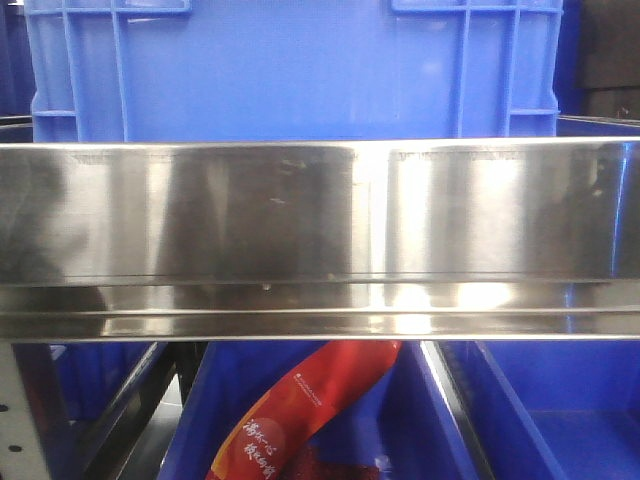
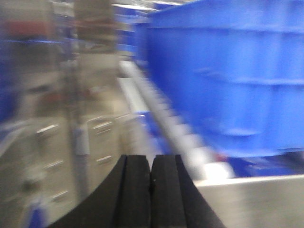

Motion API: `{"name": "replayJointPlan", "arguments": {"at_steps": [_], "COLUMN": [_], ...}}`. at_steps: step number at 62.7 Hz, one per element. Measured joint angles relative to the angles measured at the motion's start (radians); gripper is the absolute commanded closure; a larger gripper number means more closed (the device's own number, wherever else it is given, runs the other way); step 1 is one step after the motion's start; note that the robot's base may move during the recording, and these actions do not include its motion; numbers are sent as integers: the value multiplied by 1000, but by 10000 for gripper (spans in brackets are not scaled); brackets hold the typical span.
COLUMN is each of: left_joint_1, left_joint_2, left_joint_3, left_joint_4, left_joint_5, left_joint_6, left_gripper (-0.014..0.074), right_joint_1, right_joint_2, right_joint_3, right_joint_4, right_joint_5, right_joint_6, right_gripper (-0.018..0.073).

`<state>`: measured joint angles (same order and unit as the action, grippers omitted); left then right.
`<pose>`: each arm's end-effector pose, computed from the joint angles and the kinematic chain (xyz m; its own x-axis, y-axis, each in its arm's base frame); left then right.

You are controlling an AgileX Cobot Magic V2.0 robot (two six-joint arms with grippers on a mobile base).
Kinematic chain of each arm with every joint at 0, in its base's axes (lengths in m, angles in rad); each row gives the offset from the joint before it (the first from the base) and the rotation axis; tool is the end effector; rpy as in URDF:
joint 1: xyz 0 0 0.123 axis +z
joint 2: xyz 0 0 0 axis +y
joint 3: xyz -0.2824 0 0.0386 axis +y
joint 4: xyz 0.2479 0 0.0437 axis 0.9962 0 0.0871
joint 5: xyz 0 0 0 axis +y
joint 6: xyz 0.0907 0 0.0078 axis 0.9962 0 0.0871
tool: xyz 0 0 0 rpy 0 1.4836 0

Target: Grab block from conveyor and place in blue bin

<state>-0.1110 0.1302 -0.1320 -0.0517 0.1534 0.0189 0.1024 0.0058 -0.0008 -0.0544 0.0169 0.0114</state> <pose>0.0632 -0.0078 0.2361 -0.0675 -0.0249 -0.9974 0.1165 0.9927 -0.0326 0.0565 0.0057 0.2115 0.0692 -0.0361 -0.9969 -0.0984 0.9942 -0.0428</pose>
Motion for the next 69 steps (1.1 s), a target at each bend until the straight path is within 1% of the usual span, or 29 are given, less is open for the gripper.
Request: {"name": "replayJointPlan", "arguments": {"at_steps": [2,7,11,17,25,29,69], "left_joint_1": [19,61,81,96,98,98,98], "left_joint_2": [-35,-101,-120,-124,-124,-124,-125], "left_joint_3": [19,67,95,128,133,133,133], "left_joint_4": [23,52,52,57,60,62,63], "left_joint_5": [0,-2,-14,-70,-153,-167,-164], "left_joint_6": [-19,-44,-49,-53,-53,-51,-49], "left_gripper": [707,707,707,707,707,707,707], "right_joint_1": [0,0,0,0,0,0,0], "right_joint_2": [0,0,0,-2,-2,-2,-2], "right_joint_3": [0,0,1,0,0,0,0], "right_joint_4": [0,0,0,0,0,0,0], "right_joint_5": [0,0,-2,-2,-2,-4,-4], "right_joint_6": [0,0,0,0,0,0,2], "right_gripper": [721,721,721,721,721,721,721]}}
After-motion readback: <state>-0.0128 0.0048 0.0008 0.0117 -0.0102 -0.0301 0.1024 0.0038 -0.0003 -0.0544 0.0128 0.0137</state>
